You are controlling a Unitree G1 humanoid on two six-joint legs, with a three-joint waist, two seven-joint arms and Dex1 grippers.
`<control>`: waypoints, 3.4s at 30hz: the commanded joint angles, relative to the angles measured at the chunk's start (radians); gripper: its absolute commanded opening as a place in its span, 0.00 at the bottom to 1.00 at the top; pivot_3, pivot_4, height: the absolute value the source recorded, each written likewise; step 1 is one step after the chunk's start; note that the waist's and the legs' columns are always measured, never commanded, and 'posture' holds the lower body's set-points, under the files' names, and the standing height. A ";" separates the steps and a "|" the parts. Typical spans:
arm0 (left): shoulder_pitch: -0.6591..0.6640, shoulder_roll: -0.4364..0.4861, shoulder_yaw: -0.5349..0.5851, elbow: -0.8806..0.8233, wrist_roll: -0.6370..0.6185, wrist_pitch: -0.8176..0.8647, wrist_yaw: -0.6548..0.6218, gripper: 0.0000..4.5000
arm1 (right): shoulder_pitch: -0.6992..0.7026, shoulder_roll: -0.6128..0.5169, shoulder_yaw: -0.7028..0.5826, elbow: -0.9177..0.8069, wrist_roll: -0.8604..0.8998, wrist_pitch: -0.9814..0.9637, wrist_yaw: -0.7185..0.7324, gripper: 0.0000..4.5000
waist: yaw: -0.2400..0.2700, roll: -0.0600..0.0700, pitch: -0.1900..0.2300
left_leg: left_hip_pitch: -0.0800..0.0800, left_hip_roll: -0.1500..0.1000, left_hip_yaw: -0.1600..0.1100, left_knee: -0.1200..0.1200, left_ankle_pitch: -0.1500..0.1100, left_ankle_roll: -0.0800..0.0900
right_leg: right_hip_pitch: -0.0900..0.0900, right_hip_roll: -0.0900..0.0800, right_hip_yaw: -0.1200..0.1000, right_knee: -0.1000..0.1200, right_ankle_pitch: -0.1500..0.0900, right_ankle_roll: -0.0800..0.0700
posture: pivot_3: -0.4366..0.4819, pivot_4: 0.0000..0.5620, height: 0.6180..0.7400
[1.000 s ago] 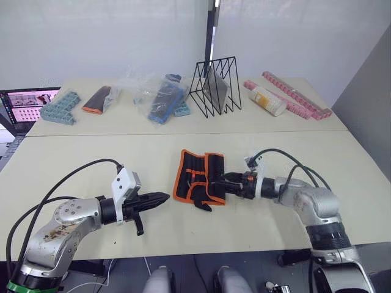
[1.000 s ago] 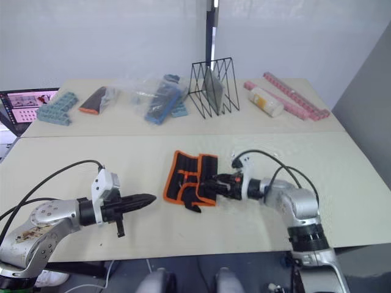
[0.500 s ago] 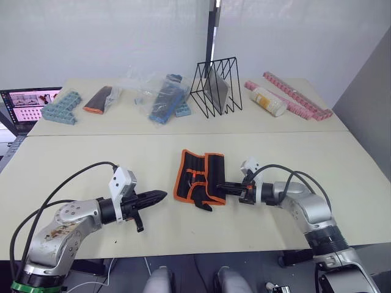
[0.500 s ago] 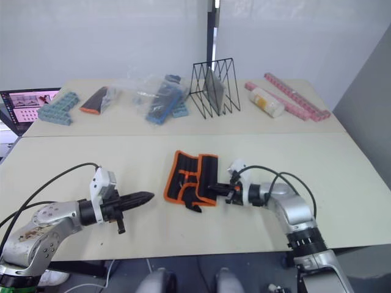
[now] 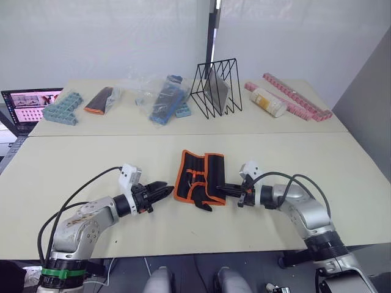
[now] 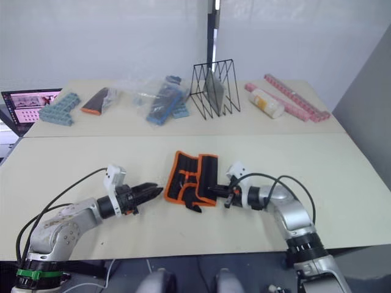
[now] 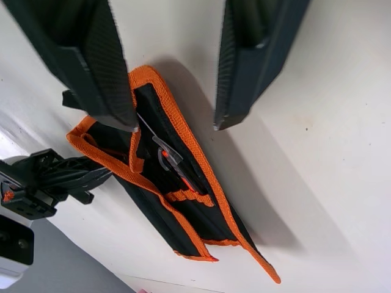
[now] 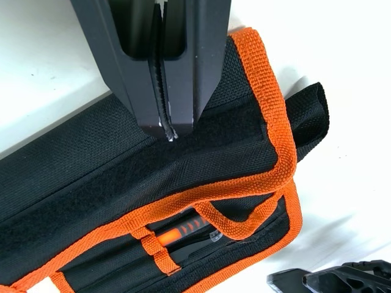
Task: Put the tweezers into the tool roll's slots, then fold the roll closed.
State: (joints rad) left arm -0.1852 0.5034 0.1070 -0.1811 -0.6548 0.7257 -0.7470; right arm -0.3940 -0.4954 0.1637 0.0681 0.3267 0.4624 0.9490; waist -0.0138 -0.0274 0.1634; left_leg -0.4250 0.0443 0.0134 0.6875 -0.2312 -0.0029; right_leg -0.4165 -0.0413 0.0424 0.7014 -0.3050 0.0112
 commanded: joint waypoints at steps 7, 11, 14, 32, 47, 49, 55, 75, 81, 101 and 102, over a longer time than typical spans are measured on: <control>-0.068 -0.031 -0.056 0.048 0.025 0.048 0.038 0.55 | 0.020 0.006 0.022 0.013 -0.031 0.021 -0.027 0.00 | 0.000 0.000 0.000 | 0.004 -0.001 -0.001 0.000 0.000 0.000 | 0.006 0.000 0.000 -0.001 0.000 0.000 | 0.48 0.27 0.55; -0.072 -0.032 -0.076 0.037 0.017 0.069 0.025 0.49 | 0.019 0.007 0.023 0.014 -0.034 0.021 -0.032 0.00 | 0.000 0.000 0.000 | 0.004 0.000 -0.001 0.000 0.000 0.000 | 0.006 0.000 -0.001 -0.001 0.000 0.000 | 0.48 0.27 0.55; -0.081 -0.048 -0.078 0.038 0.011 0.072 0.028 0.28 | 0.019 0.010 0.024 0.013 -0.033 0.022 -0.034 0.00 | 0.000 0.000 0.000 | 0.005 0.000 -0.001 0.000 0.000 0.000 | 0.007 0.000 -0.001 -0.001 0.000 0.000 | 0.48 0.27 0.55; -0.199 -0.006 -0.113 0.119 0.126 -0.070 -0.080 0.01 | 0.000 0.118 0.021 -0.049 -0.021 0.158 -0.165 0.00 | -0.003 0.000 0.000 | 0.004 -0.001 -0.001 0.000 0.000 0.000 | 0.006 0.000 -0.001 -0.001 0.000 0.000 | 0.48 0.27 0.55; -0.263 -0.057 -0.307 0.129 0.215 -0.105 -0.172 0.01 | 0.014 0.136 0.037 -0.026 -0.040 0.159 -0.209 0.00 | -0.001 0.000 0.000 | 0.006 -0.001 0.000 0.000 0.000 0.000 | 0.008 0.001 0.000 -0.002 0.000 0.000 | 0.48 0.27 0.55; -0.274 -0.075 -0.325 0.152 0.240 -0.107 -0.159 0.01 | 0.016 0.137 0.037 -0.028 -0.038 0.160 -0.212 0.00 | -0.001 0.000 0.000 | 0.006 -0.002 0.000 0.000 0.000 0.000 | 0.009 0.001 0.000 -0.003 0.000 0.000 | 0.48 0.27 0.55; -0.281 -0.132 -0.349 0.166 0.266 -0.101 -0.144 0.01 | 0.018 0.138 0.036 -0.030 -0.035 0.161 -0.220 0.00 | -0.001 0.000 0.000 | 0.007 -0.003 0.000 0.000 0.000 0.000 | 0.010 0.001 0.000 -0.003 0.000 0.000 | 0.48 0.27 0.55; -0.166 -0.281 -0.413 0.346 0.368 -0.090 -0.038 0.01 | 0.028 0.095 -0.128 -0.075 0.048 0.204 -0.227 0.00 | 0.028 0.000 -0.005 | 0.020 -0.009 -0.001 0.000 0.000 0.000 | 0.029 -0.005 -0.001 -0.009 -0.002 0.005 | 0.48 0.27 0.55; -0.159 -0.272 -0.419 0.355 0.371 -0.087 -0.049 0.01 | 0.010 0.075 -0.272 -0.088 0.140 0.221 -0.243 0.00 | 0.026 0.000 -0.005 | 0.016 -0.010 -0.004 0.000 -0.001 0.002 | 0.028 -0.005 0.000 -0.013 -0.002 0.007 | 0.48 0.27 0.55; -0.172 -0.301 -0.396 0.372 0.370 -0.093 -0.016 0.01 | -0.107 0.064 -0.028 -0.094 0.018 0.158 -0.177 0.00 | 0.028 0.001 -0.005 | 0.014 -0.011 -0.010 -0.002 -0.002 0.004 | 0.029 -0.006 -0.001 -0.019 -0.001 0.009 | 0.48 0.27 0.55; -0.172 -0.301 -0.394 0.369 0.367 -0.093 -0.017 0.01 | -0.103 0.057 -0.010 -0.080 -0.002 0.154 -0.176 0.00 | 0.028 0.001 -0.005 | 0.014 -0.012 -0.010 -0.002 -0.002 0.004 | 0.029 -0.007 0.000 -0.019 -0.001 0.009 | 0.48 0.27 0.55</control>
State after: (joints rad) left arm -0.4035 0.2035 -0.2357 0.1008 -0.3336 0.5839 -0.7884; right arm -0.4937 -0.4232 0.1453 -0.0118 0.3535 0.6372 0.7765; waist 0.0140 -0.0263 0.1582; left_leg -0.4105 0.0326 0.0033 0.6859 -0.2330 0.0011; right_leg -0.3873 -0.0481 0.0419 0.6825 -0.3061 0.0202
